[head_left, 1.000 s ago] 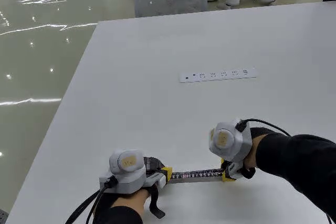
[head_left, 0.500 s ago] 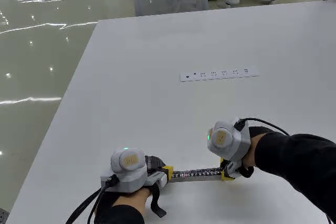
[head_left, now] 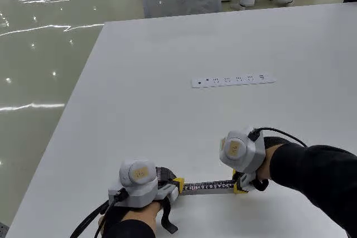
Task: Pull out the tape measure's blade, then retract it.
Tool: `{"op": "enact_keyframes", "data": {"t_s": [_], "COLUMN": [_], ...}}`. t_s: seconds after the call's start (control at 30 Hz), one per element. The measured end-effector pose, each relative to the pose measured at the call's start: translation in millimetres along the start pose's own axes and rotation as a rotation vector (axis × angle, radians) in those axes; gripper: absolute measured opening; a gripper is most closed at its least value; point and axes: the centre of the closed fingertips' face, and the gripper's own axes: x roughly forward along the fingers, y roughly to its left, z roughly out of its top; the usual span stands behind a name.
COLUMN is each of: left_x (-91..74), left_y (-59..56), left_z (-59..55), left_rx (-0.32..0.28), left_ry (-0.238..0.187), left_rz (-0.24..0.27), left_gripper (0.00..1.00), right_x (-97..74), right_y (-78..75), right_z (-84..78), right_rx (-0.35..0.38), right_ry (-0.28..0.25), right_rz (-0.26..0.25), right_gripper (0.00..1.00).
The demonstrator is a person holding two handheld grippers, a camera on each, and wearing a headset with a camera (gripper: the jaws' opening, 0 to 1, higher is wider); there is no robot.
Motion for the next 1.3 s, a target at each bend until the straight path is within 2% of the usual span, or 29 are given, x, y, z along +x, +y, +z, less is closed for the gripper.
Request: {"op": "enact_keyframes", "data": {"t_s": [0.17, 0.97, 1.3], "left_x": [0.8, 0.5, 1.5], "left_y": [0.4, -0.4, -0.1], "left_z": [-0.3, -1.0, -1.5], "left_rx": [-0.01, -0.033, -0.037], "left_ry": [0.021, 0.013, 0.014], "left_rz": [-0.014, -0.045, -0.046], "left_gripper": [0.63, 0.63, 0.63], "right_x": [0.5, 2.9, 4.2], "right_y": [0.1, -0.1, 1.8], "right_z": [1.6, 9.2, 17.6], "right_rx": [-0.004, -0.01, -0.016], "right_ry": [0.004, -0.014, -0.029], "right_rz": [0.005, 0.009, 0.006], "right_gripper": [0.08, 0.08, 0.08]}}
